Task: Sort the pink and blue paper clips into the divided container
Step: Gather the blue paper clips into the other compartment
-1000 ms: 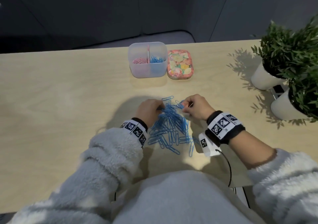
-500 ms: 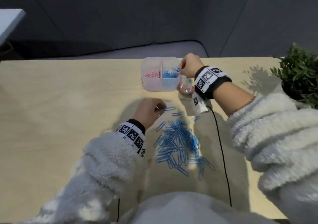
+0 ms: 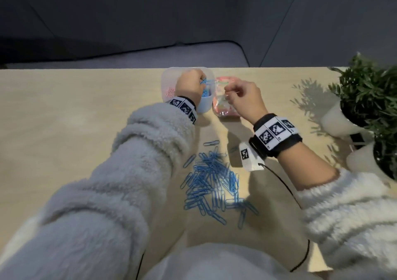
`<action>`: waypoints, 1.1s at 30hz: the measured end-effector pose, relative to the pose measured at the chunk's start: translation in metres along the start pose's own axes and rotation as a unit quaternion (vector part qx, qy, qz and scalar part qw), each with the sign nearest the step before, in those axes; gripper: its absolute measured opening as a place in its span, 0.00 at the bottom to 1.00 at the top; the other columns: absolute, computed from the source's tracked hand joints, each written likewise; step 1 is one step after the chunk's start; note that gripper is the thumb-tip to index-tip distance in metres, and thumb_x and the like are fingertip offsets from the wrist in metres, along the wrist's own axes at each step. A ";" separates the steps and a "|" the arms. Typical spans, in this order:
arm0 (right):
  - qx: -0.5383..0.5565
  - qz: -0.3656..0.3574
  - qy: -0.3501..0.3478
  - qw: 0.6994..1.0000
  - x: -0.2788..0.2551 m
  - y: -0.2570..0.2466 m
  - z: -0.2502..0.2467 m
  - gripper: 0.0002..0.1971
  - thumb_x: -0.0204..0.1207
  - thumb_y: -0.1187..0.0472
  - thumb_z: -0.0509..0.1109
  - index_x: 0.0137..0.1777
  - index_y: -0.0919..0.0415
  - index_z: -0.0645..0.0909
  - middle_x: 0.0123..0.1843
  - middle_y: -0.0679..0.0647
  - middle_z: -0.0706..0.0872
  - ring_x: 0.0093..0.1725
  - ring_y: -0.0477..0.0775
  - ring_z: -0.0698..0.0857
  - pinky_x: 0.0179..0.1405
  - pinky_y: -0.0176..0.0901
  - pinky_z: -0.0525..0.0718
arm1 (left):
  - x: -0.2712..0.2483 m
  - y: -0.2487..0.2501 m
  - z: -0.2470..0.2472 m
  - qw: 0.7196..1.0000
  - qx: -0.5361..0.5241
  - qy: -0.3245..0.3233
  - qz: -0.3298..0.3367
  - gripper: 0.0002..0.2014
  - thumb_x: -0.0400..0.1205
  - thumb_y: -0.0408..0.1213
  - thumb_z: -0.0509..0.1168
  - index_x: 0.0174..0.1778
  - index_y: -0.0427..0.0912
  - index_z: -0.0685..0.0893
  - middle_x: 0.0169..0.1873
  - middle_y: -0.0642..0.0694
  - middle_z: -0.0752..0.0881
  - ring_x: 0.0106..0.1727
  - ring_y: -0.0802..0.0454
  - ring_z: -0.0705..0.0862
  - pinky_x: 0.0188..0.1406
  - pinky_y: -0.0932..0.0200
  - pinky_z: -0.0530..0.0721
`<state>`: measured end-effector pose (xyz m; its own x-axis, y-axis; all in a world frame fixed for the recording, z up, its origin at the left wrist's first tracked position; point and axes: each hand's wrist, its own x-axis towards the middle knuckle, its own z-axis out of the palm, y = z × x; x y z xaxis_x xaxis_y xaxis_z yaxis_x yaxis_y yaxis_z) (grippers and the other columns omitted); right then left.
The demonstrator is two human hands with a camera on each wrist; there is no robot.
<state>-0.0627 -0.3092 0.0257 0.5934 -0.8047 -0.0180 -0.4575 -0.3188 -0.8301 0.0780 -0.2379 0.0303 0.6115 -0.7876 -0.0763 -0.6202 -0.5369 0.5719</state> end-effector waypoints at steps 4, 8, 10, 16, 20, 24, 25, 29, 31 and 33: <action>-0.009 0.039 -0.005 0.999 -0.035 0.035 -0.014 0.09 0.74 0.71 0.64 0.44 0.60 0.84 0.43 0.58 0.87 0.39 0.49 0.82 0.47 0.43 0.82 | 0.002 0.005 0.005 0.998 0.045 -0.053 -0.004 0.04 0.80 0.31 0.61 0.46 0.34 0.80 0.52 0.30 0.84 0.58 0.34 0.82 0.55 0.47 0.78; -0.106 0.101 -0.030 0.989 -0.062 0.067 -0.016 0.10 0.73 0.70 0.63 0.43 0.58 0.84 0.48 0.54 0.90 0.46 0.56 0.86 0.51 0.42 0.81 | -0.022 0.002 0.001 0.996 0.021 0.002 0.089 0.13 0.82 0.34 0.58 0.59 0.35 0.82 0.57 0.34 0.85 0.61 0.36 0.80 0.60 0.51 0.74; -0.177 0.128 -0.041 0.975 -0.073 0.077 -0.013 0.10 0.75 0.68 0.62 0.47 0.64 0.85 0.52 0.62 0.89 0.54 0.64 0.85 0.53 0.45 0.79 | -0.044 -0.005 0.004 0.989 0.021 0.032 0.142 0.11 0.81 0.33 0.58 0.49 0.35 0.85 0.49 0.36 0.86 0.53 0.37 0.82 0.52 0.50 0.76; -0.200 0.074 -0.079 0.974 -0.085 0.070 0.023 0.10 0.72 0.68 0.61 0.48 0.72 0.81 0.49 0.71 0.84 0.51 0.69 0.83 0.48 0.49 0.80 | -0.114 -0.050 0.037 0.980 0.113 -0.164 -0.015 0.15 0.80 0.47 0.62 0.55 0.40 0.80 0.56 0.40 0.82 0.57 0.40 0.81 0.57 0.49 0.77; -0.238 -0.023 -0.157 0.958 -0.087 0.055 0.044 0.14 0.76 0.64 0.61 0.57 0.62 0.83 0.54 0.65 0.80 0.59 0.65 0.76 0.56 0.57 0.79 | -0.152 -0.064 0.060 0.981 0.079 -0.174 0.020 0.26 0.72 0.51 0.71 0.58 0.39 0.75 0.55 0.38 0.76 0.54 0.39 0.78 0.55 0.44 0.79; -0.234 -0.080 -0.230 0.941 -0.105 0.056 0.049 0.15 0.79 0.60 0.61 0.63 0.54 0.82 0.55 0.59 0.78 0.60 0.59 0.73 0.55 0.55 0.78 | -0.167 -0.069 0.070 0.979 0.071 -0.171 0.090 0.18 0.76 0.41 0.69 0.59 0.38 0.78 0.55 0.37 0.77 0.57 0.37 0.77 0.57 0.48 0.73; -0.230 -0.084 -0.242 0.939 -0.109 0.059 0.046 0.15 0.79 0.61 0.61 0.63 0.54 0.82 0.56 0.59 0.78 0.60 0.59 0.73 0.57 0.55 0.77 | -0.170 -0.070 0.070 0.980 0.062 -0.165 0.095 0.17 0.77 0.40 0.67 0.60 0.38 0.78 0.55 0.37 0.78 0.58 0.37 0.77 0.58 0.49 0.72; -0.222 -0.050 -0.246 0.942 -0.106 0.065 0.024 0.20 0.79 0.55 0.65 0.70 0.58 0.76 0.61 0.63 0.79 0.65 0.63 0.74 0.66 0.48 0.71 | -0.175 -0.077 0.059 0.985 0.049 -0.145 0.083 0.25 0.76 0.45 0.68 0.67 0.38 0.74 0.59 0.38 0.77 0.60 0.40 0.76 0.62 0.50 0.73; -0.253 -0.044 -0.286 0.923 -0.108 0.061 0.019 0.31 0.71 0.49 0.73 0.72 0.59 0.72 0.64 0.62 0.76 0.66 0.62 0.71 0.67 0.50 0.71 | -0.175 -0.075 0.058 0.982 0.077 -0.151 0.082 0.26 0.74 0.48 0.70 0.64 0.38 0.75 0.58 0.38 0.76 0.59 0.41 0.75 0.61 0.49 0.73; -0.287 -0.056 -0.304 0.907 -0.115 0.055 0.025 0.34 0.66 0.48 0.77 0.71 0.58 0.72 0.64 0.59 0.73 0.65 0.59 0.69 0.65 0.54 0.74 | -0.173 -0.068 0.061 0.981 0.099 -0.150 0.076 0.22 0.75 0.47 0.69 0.59 0.38 0.76 0.56 0.38 0.76 0.58 0.40 0.75 0.58 0.49 0.74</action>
<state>-0.1392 -0.2219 -0.0320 0.8328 -0.3817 -0.4010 -0.5379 -0.7294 -0.4227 -0.0155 -0.0834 -0.0449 0.3516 -0.9004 -0.2561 -0.7945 -0.4317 0.4271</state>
